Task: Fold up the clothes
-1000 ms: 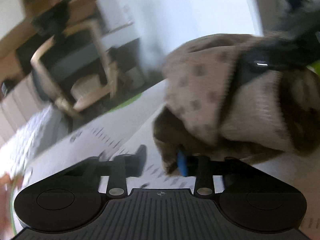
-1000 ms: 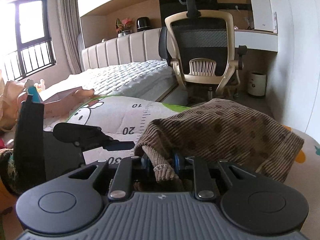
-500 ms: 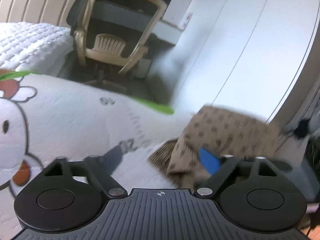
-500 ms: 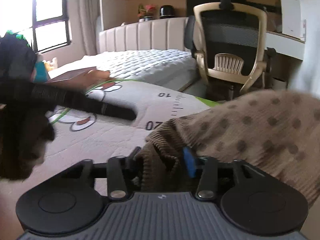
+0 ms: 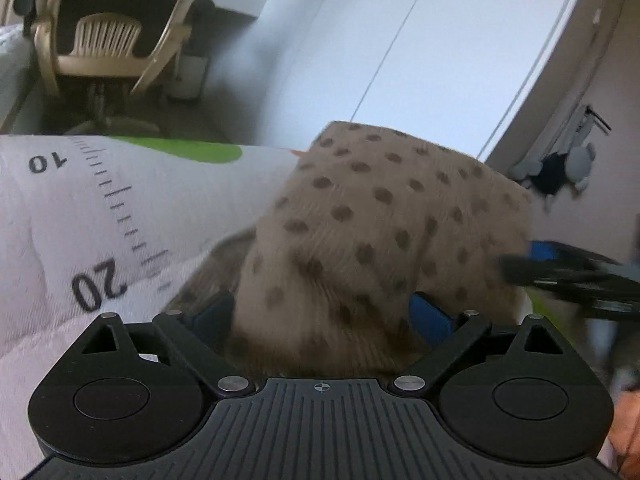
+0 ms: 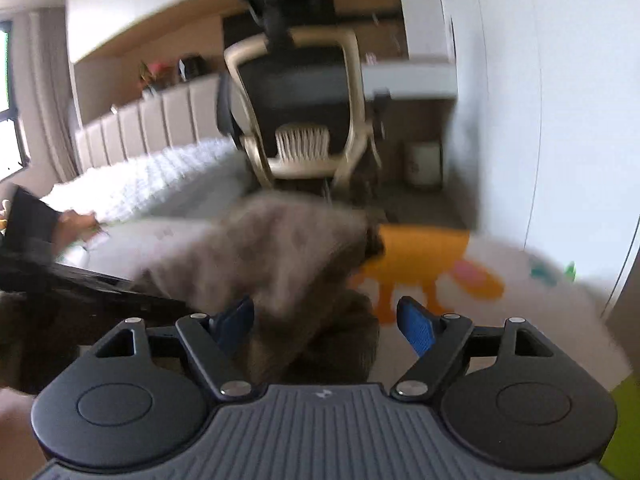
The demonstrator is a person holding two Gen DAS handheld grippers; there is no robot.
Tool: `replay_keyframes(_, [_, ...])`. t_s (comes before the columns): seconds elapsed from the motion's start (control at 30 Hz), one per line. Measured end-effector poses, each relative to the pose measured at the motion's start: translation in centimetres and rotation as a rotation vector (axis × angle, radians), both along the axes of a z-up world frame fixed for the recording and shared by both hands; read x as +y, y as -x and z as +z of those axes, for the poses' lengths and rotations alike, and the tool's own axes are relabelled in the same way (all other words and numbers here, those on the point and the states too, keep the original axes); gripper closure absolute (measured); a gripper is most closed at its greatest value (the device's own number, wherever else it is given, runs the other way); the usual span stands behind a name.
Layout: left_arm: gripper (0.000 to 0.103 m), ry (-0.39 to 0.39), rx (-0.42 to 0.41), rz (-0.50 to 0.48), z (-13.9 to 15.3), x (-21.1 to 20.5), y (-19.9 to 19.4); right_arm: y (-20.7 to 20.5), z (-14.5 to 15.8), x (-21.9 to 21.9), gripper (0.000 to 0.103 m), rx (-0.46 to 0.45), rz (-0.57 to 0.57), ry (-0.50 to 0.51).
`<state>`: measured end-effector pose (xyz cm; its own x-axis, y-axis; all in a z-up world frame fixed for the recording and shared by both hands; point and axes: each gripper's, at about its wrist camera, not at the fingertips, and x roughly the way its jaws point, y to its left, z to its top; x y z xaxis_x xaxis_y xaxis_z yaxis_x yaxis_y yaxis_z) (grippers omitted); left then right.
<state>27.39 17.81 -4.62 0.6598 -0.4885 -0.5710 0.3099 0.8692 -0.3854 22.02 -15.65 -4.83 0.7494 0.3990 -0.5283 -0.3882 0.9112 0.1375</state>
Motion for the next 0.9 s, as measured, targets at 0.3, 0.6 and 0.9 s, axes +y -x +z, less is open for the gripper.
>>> replay_keyframes(0.3, [0.006,0.059,-0.019,-0.177,0.9,-6.7,7.9,-2.3,-0.7,-1.4,0.024,0.061,0.078,-0.042])
replay_keyframes(0.6, [0.005,-0.178,-0.044,-0.109,1.7,-7.1,12.8,0.4,0.2,-2.1,0.024,-0.144,-0.037,0.350])
replay_keyframes(0.9, [0.004,-0.208,-0.076,-0.084,2.2,-9.6,13.2,7.1,3.8,-4.1,0.024,-0.204,0.101,0.216])
